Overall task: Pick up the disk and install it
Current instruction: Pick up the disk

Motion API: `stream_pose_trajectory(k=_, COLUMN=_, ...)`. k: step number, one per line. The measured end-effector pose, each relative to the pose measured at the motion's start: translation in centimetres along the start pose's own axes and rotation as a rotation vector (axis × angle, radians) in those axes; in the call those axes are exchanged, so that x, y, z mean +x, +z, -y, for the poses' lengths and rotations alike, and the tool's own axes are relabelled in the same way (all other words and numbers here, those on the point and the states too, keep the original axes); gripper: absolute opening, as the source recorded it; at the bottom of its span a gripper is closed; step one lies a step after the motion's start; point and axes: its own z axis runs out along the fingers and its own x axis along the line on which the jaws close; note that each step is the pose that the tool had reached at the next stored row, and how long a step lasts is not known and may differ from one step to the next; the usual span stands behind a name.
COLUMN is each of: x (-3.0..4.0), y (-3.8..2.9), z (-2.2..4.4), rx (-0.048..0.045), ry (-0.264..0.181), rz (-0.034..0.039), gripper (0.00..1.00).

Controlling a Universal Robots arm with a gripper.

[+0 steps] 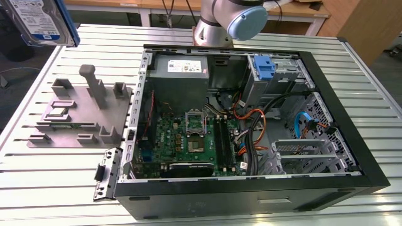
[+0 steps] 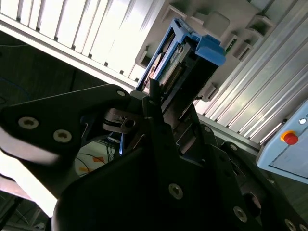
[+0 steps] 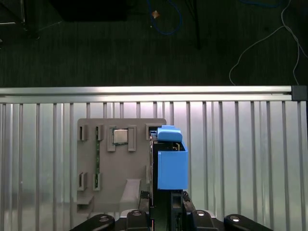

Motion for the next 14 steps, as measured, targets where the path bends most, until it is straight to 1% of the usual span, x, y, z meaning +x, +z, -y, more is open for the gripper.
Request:
stream_pose_trajectory(k=7, x=0.7, y=-0.02, z=0.02, rx=0.0002, ry=0.0, rz=0.0001, gripper=0.35)
stream_pose_trajectory(k=9, x=0.76, y=-0.06, z=0.02, rx=0.0002, ry=0.0, rz=0.0, gripper=0.35)
stream_pose_trajectory(k=11, x=0.77, y=-0.32, z=0.01, rx=0.0002, ry=0.0, rz=0.0004, gripper=0.35)
stream_pose_trajectory(k=14, x=0.75, y=-1.0, z=-0.01, rx=0.0002, ry=0.0, rz=0.0017, gripper=0.35)
